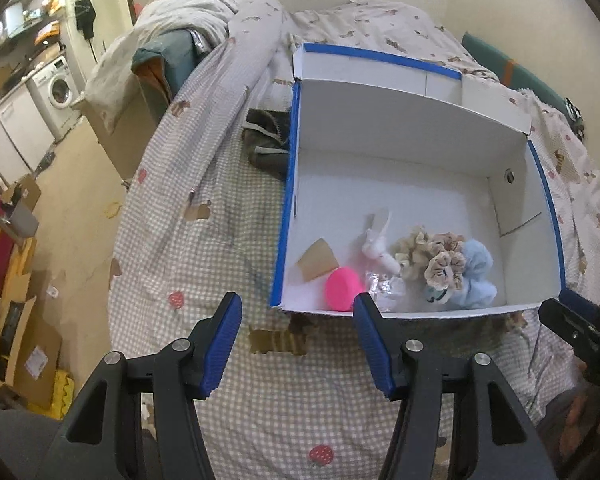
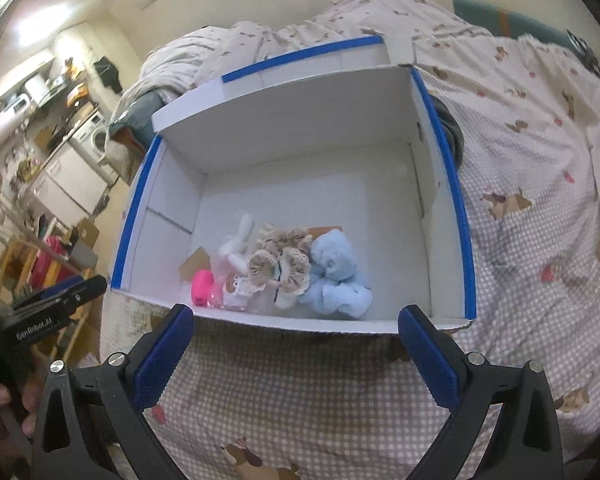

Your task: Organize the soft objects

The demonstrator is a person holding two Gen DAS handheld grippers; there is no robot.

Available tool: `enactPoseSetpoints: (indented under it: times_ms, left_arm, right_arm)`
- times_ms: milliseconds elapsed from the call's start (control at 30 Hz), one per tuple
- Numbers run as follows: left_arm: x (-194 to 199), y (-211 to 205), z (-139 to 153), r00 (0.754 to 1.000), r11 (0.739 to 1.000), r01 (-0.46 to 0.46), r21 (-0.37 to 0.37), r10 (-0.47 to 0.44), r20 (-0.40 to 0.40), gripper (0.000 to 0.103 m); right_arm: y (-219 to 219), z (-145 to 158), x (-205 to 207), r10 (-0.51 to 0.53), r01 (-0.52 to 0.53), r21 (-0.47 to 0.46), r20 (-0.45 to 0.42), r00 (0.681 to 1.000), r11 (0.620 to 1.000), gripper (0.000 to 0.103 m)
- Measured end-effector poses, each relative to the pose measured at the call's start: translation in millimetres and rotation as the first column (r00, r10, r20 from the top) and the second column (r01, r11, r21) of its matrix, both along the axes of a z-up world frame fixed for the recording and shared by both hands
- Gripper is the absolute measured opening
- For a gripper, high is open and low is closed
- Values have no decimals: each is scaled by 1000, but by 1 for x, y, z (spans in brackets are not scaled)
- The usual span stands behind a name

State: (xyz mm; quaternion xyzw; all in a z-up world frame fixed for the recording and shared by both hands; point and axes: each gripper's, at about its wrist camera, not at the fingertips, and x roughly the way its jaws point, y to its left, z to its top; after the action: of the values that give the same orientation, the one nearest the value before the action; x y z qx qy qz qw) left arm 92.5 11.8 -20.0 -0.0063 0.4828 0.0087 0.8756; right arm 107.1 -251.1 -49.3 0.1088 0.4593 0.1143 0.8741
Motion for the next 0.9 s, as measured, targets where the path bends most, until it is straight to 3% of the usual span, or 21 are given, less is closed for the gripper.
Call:
enactPoseSetpoints:
  times_ms: [167,333,500,533,600,800,900]
  left_arm:
    - [-12,3,-1,1000,1000,-4,29,3,21,55]
    - [-4,3,-17,999,999,-29,21,30,-26,55]
    - [-7,0,-10,998,999,-26,40,24,50,55]
    - [-8,1,-8,997,999,-34,36,31,72,58]
    - [-9,4,-3,993,999,-51,19,49,107,78]
    - [-14,3,3,983,997,-65,34,58,175,92]
    - [-15,3,8,977,998,-70,7,67,203,92]
  right_arm:
    - [12,4,-11,39,-37,-44,32,999,998,103]
    - [21,8,-14,46,-41,-75,73,996,996,103]
    - [26,7,-10,37,-28,-85,102,994,996,103]
    - [27,8,-9,37,-27,-89,112,993,996,103]
    - [30,11,-10,38,-24,-97,139,990,995,103]
    - [33,23,-14,35,-9,-119,217,975,993,103]
    - [32,24,-14,32,-4,-126,218,975,992,103]
